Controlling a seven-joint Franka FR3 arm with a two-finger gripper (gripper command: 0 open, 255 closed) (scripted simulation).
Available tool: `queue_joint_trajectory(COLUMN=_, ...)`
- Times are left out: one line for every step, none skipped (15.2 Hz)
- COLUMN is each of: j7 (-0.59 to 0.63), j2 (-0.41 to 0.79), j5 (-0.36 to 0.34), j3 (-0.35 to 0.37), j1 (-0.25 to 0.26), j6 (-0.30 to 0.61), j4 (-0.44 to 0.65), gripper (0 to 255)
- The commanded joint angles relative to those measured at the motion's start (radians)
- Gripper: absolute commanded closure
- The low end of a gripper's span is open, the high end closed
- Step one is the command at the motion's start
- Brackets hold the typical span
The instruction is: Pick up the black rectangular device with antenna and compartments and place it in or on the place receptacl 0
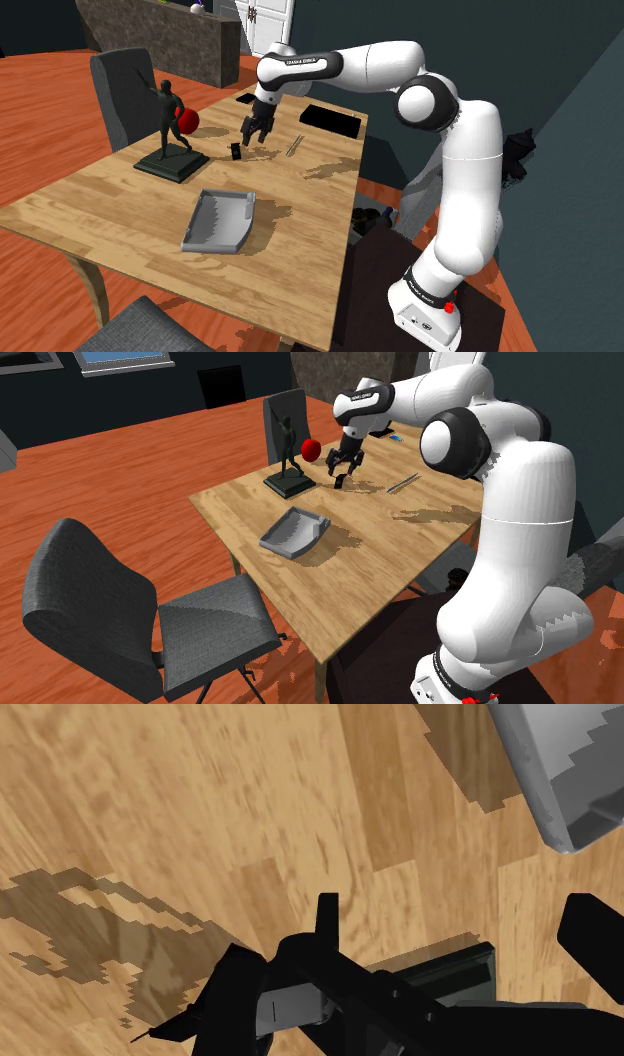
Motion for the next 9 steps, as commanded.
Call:
queue_joint_trajectory(j7=0.001, j2=0.001, j5=0.001, j3=0.001, j1=0.002, j6=0.012, j4=-0.01, gripper=0)
queue_joint_trajectory(j7=0.001, j2=0.001, j5=0.001, j3=0.001, j1=0.002, j6=0.012, j4=-0.01, gripper=0)
queue_joint_trajectory(j7=0.001, j2=0.001, j5=0.001, j3=0.001, j1=0.002, j6=0.012, j4=-0.01, gripper=0)
queue_joint_trajectory(j7=0.001, j2=0.001, j5=0.001, j3=0.001, j1=0.002, j6=0.012, j4=-0.01, gripper=0)
queue_joint_trajectory(j7=0.001, j2=0.001, j5=0.001, j3=0.001, j1=0.002, j6=0.012, j4=-0.01, gripper=0)
queue_joint_trajectory(j7=0.001, j2=0.001, j5=0.001, j3=0.001, j1=0.002, j6=0.012, j4=-0.01, gripper=0)
queue_joint_trajectory(j7=0.001, j2=0.001, j5=0.001, j3=0.001, j1=0.002, j6=0.012, j4=-0.01, gripper=0)
queue_joint_trajectory(j7=0.001, j2=0.001, j5=0.001, j3=0.001, j1=0.002, j6=0.012, j4=-0.01, gripper=255)
queue_joint_trajectory(j7=0.001, j2=0.001, j5=0.001, j3=0.001, j1=0.002, j6=0.012, j4=-0.01, gripper=255)
